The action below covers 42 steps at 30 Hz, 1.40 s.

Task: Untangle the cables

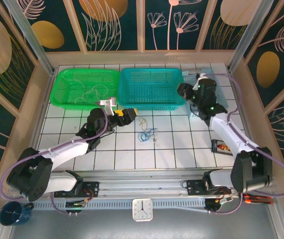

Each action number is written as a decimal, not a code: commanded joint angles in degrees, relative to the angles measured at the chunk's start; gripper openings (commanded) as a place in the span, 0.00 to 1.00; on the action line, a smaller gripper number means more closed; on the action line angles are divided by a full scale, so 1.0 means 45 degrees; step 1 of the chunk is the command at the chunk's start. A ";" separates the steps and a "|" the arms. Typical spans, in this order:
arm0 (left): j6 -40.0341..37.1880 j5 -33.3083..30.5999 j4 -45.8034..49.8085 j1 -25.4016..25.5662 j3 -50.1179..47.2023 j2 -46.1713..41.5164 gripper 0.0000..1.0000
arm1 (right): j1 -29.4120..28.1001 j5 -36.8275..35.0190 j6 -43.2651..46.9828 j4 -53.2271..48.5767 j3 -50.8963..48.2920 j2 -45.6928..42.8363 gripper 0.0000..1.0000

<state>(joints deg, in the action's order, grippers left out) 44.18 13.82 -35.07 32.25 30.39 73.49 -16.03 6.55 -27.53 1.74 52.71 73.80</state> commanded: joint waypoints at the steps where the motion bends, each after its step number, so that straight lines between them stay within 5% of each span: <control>1: 0.0107 -0.0849 0.0485 -0.0039 -0.0172 -0.0224 0.99 | -0.1435 -0.0883 -0.0122 0.0298 -0.0989 -0.0455 0.43; 7: -0.0274 -0.0860 0.1390 -0.0038 0.0096 0.0188 0.99 | -0.3871 -0.2124 -0.0640 0.0576 -0.2269 -0.0367 0.43; 11: -0.1438 -0.0769 0.2887 -0.0028 0.0970 0.0928 0.89 | -0.4444 -0.2168 -0.1300 0.1236 -0.3181 -0.0117 0.43; 20: -0.4480 -0.2589 0.7341 0.1318 0.4465 0.4014 0.71 | -0.4484 -0.2985 -0.1734 0.1034 -0.3988 -0.0992 0.43; 42: -0.5829 -0.4742 0.7617 0.2023 0.6555 0.7305 0.49 | -0.4331 -0.3452 -0.1983 0.0405 -0.4754 -0.2674 0.51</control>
<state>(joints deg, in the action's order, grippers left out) 19.42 -5.96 -1.32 41.06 58.04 104.75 -35.77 -6.83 -35.44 3.92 32.08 63.31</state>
